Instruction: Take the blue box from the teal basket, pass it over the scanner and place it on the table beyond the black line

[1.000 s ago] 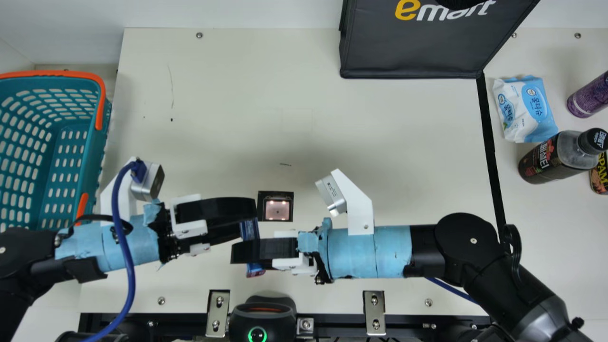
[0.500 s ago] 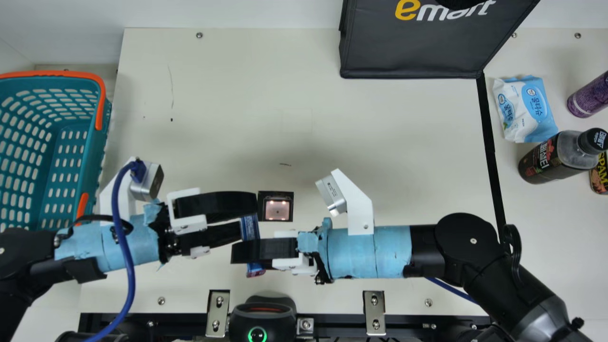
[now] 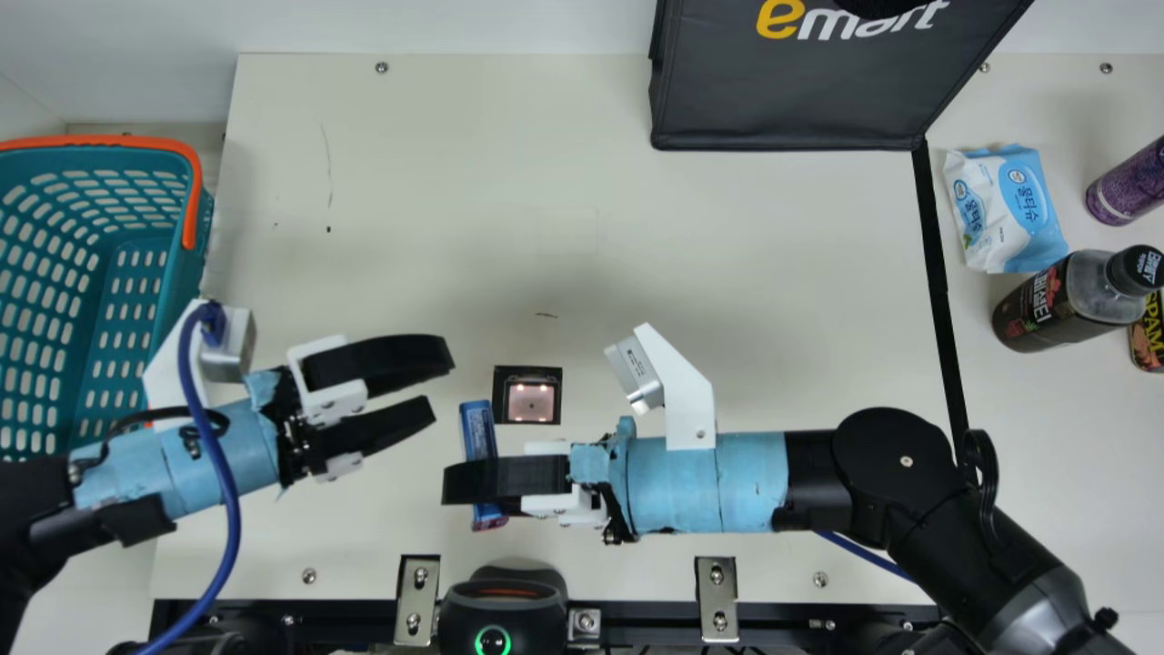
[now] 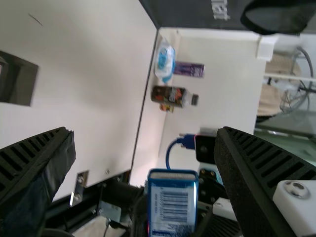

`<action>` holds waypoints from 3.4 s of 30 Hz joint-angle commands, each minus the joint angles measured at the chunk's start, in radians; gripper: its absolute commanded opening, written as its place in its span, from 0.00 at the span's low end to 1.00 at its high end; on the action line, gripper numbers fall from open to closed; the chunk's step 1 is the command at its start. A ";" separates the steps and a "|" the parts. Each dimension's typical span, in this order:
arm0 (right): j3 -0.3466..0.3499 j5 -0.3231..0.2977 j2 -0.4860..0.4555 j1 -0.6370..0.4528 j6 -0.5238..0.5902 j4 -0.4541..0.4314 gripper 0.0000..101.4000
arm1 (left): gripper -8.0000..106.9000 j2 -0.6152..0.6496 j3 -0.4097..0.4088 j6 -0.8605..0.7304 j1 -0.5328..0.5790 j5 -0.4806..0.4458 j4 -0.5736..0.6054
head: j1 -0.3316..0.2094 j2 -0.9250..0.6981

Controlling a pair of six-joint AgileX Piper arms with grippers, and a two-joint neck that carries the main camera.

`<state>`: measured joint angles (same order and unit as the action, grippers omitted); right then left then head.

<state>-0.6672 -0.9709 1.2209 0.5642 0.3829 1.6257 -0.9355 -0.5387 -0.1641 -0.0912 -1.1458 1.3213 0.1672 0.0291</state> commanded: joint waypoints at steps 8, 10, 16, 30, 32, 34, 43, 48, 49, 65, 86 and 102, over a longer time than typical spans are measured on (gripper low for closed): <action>0.000 0.000 0.000 0.000 0.000 0.000 0.00 | 0.85 0.074 -0.126 0.113 -0.139 0.036 -0.360 | -0.029 -0.002; 0.000 0.000 0.000 0.000 0.000 0.000 0.00 | 0.85 0.091 -0.167 0.142 -0.140 0.042 -0.466 | -0.029 -0.002; 0.000 0.000 0.000 0.000 0.000 0.000 0.00 | 0.85 0.128 -0.290 0.228 -0.074 0.036 -0.789 | -0.029 -0.002; 0.000 0.000 0.000 0.000 0.000 0.000 0.00 | 0.85 0.119 -0.458 0.451 0.223 0.003 -1.257 | -0.029 -0.002; 0.000 0.000 0.000 0.000 0.000 0.000 0.00 | 0.85 0.120 -0.456 0.435 0.192 0.000 -1.189 | -0.029 -0.002; 0.000 0.000 0.000 0.000 0.000 0.000 0.00 | 0.85 0.120 -0.458 0.449 0.217 0.000 -1.233 | -0.029 -0.002; -0.046 0.013 0.009 0.003 -0.054 -0.088 0.00 | 0.85 0.120 -0.458 0.450 0.222 -0.004 -1.255 | -0.029 -0.002; -0.103 0.029 0.015 0.010 -0.132 -0.215 0.00 | 0.85 0.120 -0.458 0.450 0.222 0.000 -1.255 | -0.029 -0.002; -0.116 0.031 0.017 0.012 -0.151 -0.246 0.00 | 0.85 0.120 -0.458 0.450 0.222 -0.002 -1.255 | -0.029 -0.002; -0.332 0.049 0.076 0.103 -0.473 -0.793 0.00 | 0.85 0.120 -0.458 0.450 0.222 0.000 -1.255 | -0.029 -0.002; -0.451 0.169 0.236 0.250 -0.644 -1.170 0.00 | 0.85 0.120 -0.458 0.450 0.222 0.000 -1.255 | -0.029 -0.002; -0.477 0.268 0.359 0.347 -0.843 -1.511 0.00 | 0.85 0.120 -0.458 0.450 0.222 0.000 -1.255 | -0.029 -0.002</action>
<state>-1.1448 -0.7031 1.5735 0.9053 -0.4361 0.1635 -0.8152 -0.9963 0.2861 0.1309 -1.1462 0.0666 0.1672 0.0291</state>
